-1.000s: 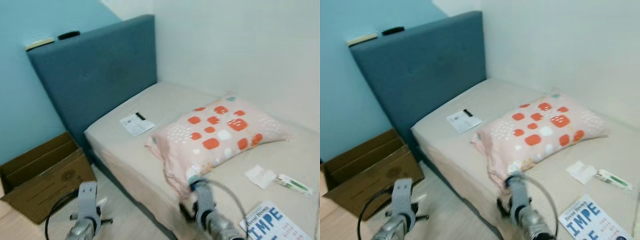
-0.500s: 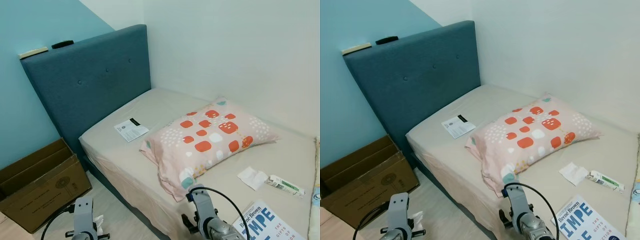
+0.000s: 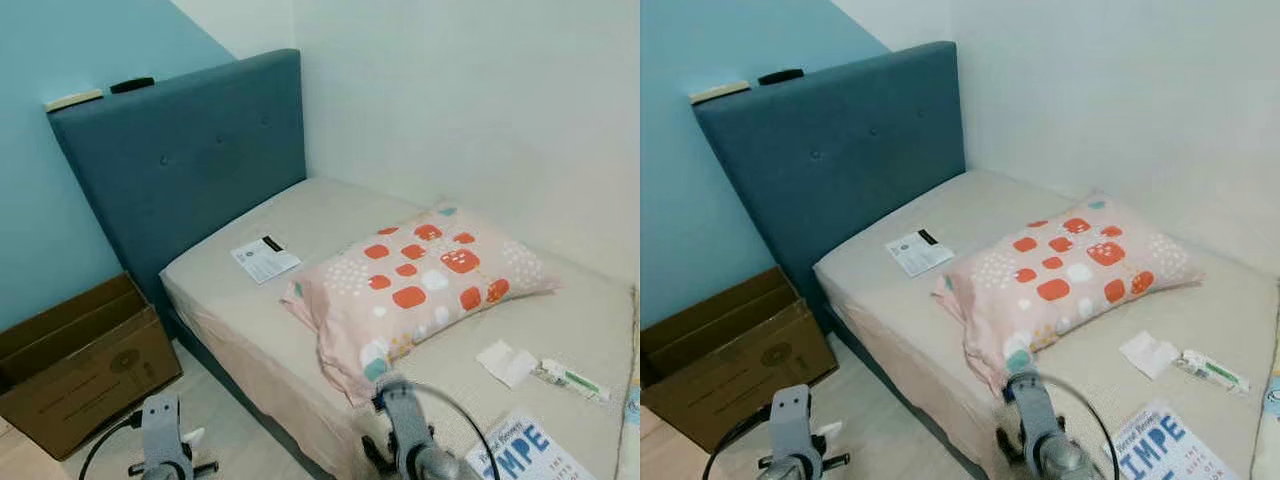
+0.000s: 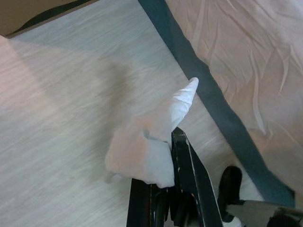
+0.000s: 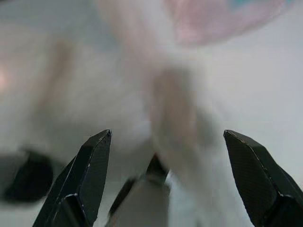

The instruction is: Clean up the room

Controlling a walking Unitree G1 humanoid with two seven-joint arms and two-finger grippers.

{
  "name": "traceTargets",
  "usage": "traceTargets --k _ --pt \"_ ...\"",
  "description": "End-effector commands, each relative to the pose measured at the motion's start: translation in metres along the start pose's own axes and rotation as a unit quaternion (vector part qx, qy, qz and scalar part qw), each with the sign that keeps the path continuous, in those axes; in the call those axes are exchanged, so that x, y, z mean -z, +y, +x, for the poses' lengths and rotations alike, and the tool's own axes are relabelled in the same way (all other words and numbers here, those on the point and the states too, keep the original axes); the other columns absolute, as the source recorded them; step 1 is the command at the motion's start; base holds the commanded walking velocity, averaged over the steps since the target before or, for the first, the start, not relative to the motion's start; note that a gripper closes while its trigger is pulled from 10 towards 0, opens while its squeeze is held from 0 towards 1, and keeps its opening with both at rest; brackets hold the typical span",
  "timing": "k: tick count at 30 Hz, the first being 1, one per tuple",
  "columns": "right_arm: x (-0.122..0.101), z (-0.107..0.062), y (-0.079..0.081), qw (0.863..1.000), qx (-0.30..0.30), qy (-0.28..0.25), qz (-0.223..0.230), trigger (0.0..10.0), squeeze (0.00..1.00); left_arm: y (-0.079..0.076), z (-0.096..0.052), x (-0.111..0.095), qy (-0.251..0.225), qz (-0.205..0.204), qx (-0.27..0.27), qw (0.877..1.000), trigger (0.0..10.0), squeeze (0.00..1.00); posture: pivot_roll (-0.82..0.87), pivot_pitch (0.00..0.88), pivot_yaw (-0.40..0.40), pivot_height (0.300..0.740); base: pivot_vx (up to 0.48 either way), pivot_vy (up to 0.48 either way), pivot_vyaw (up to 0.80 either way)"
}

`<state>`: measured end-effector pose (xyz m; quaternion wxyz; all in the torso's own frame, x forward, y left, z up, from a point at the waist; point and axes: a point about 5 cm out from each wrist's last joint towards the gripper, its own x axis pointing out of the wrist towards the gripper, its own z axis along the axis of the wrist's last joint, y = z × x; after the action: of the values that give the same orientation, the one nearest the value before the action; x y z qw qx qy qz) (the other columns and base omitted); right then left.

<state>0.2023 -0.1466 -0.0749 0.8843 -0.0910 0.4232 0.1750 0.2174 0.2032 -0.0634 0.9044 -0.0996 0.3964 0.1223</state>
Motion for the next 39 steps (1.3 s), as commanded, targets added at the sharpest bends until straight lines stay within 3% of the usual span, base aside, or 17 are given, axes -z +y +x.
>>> traceTargets --k 1,5,10,12,14,16,18,22,26,30,37,39 --pt "0.012 -0.001 0.01 1.0 -0.017 0.023 -0.014 10.0 0.0 -0.001 0.001 -0.004 -0.006 -0.001 -0.003 1.0 10.0 0.0 -0.13 0.005 -0.011 0.74 0.0 0.0 0.0" --pt "0.021 -0.003 0.01 0.999 -0.018 0.041 -0.03 10.0 0.0 -0.009 0.002 -0.009 -0.012 0.004 0.01 1.0 10.0 0.0 -0.13 0.0 -0.012 0.74 0.0 0.0 0.0" --pt "0.021 -0.005 0.0 0.999 -0.005 0.037 -0.016 10.0 0.0 -0.012 0.002 -0.006 -0.011 0.028 0.016 0.999 10.0 0.0 -0.11 0.0 -0.018 0.74 0.0 0.0 0.0" --pt "0.021 -0.006 -0.008 0.999 0.008 0.047 -0.022 10.0 0.0 -0.005 -0.002 0.011 0.016 0.085 0.006 0.996 10.0 0.0 -0.12 0.0 0.014 0.74 0.0 0.0 0.0" --pt "0.021 -0.006 -0.008 0.999 0.008 0.047 -0.022 10.0 0.0 -0.005 -0.002 0.011 0.016 0.085 0.006 0.996 10.0 0.0 -0.12 0.0 0.014 0.74 0.0 0.0 0.0" --pt "0.025 -0.008 -0.011 0.998 0.019 0.054 -0.028 10.0 0.0 0.001 -0.005 0.024 0.037 0.108 0.002 0.993 10.0 0.0 -0.14 0.0 0.033 0.74 0.0 0.0 0.0" --pt "0.019 -0.009 -0.025 0.998 0.051 0.042 0.006 10.0 0.0 0.009 -0.007 0.034 0.06 0.13 -0.005 0.99 10.0 0.0 -0.14 0.0 0.064 0.74 0.0 0.0 0.0" --pt "0.016 -0.01 -0.033 0.997 0.068 0.031 0.03 10.0 0.0 0.013 -0.008 0.037 0.069 0.149 -0.006 0.986 10.0 0.0 -0.13 0.0 0.074 0.74 0.0 0.0 0.0" --pt "0.012 -0.011 -0.037 0.995 0.077 0.015 0.064 10.0 0.0 0.011 -0.005 0.022 0.052 0.176 0.007 0.983 10.0 0.0 -0.12 0.0 0.07 0.74 0.0 0.0 0.7" --pt "0.021 -0.011 -0.028 0.996 0.065 0.03 0.061 10.0 0.0 0.018 -0.002 0.009 0.037 0.164 -0.004 0.986 10.0 0.0 -0.11 0.0 0.062 0.74 0.0 0.0 0.77" --pt "0.037 -0.012 -0.017 0.996 0.044 0.062 0.037 10.0 0.0 0.02 -0.004 0.016 0.046 0.138 -0.016 0.989 10.0 0.0 -0.11 0.0 0.031 0.74 0.0 0.0 0.77" --pt "0.042 -0.014 -0.017 0.997 0.037 0.07 0.025 10.0 0.0 0.016 -0.005 0.02 0.043 0.107 -0.018 0.993 10.0 0.0 -0.12 0.0 0.003 0.74 0.0 0.0 0.77"
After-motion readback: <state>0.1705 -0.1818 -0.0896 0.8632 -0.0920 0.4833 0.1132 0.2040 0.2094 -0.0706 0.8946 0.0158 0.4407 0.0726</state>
